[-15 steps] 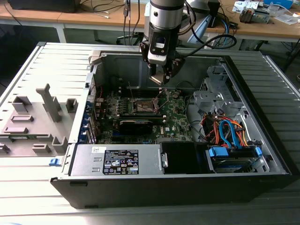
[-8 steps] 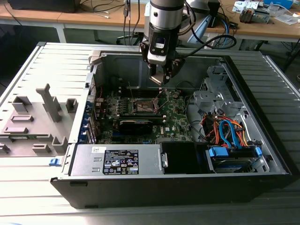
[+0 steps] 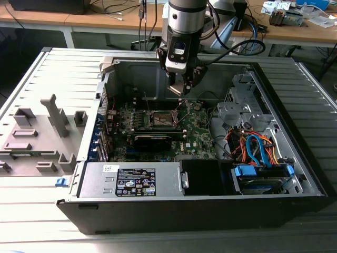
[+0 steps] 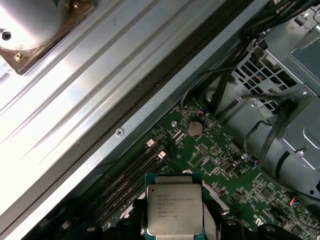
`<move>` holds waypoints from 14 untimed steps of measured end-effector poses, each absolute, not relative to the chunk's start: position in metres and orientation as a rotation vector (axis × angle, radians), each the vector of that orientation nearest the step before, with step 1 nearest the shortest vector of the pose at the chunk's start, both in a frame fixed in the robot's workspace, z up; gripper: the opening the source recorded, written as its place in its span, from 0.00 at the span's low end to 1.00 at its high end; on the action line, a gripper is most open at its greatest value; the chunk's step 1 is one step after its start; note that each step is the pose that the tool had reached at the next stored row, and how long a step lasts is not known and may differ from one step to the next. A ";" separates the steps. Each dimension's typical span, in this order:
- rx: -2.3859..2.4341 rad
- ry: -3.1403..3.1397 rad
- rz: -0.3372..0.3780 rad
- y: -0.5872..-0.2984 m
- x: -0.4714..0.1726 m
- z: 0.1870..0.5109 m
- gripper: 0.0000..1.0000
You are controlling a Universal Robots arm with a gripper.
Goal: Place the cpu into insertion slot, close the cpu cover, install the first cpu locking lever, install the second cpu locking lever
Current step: 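Place the cpu into insertion slot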
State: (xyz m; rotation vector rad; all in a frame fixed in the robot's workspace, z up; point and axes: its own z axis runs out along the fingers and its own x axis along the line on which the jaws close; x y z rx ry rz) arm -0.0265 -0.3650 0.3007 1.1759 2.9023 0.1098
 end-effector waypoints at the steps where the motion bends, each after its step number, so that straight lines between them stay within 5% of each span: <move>1: 1.177 2.902 0.110 -0.365 -0.026 0.301 0.55; 14: 1.191 2.896 0.110 -0.365 -0.026 0.300 0.55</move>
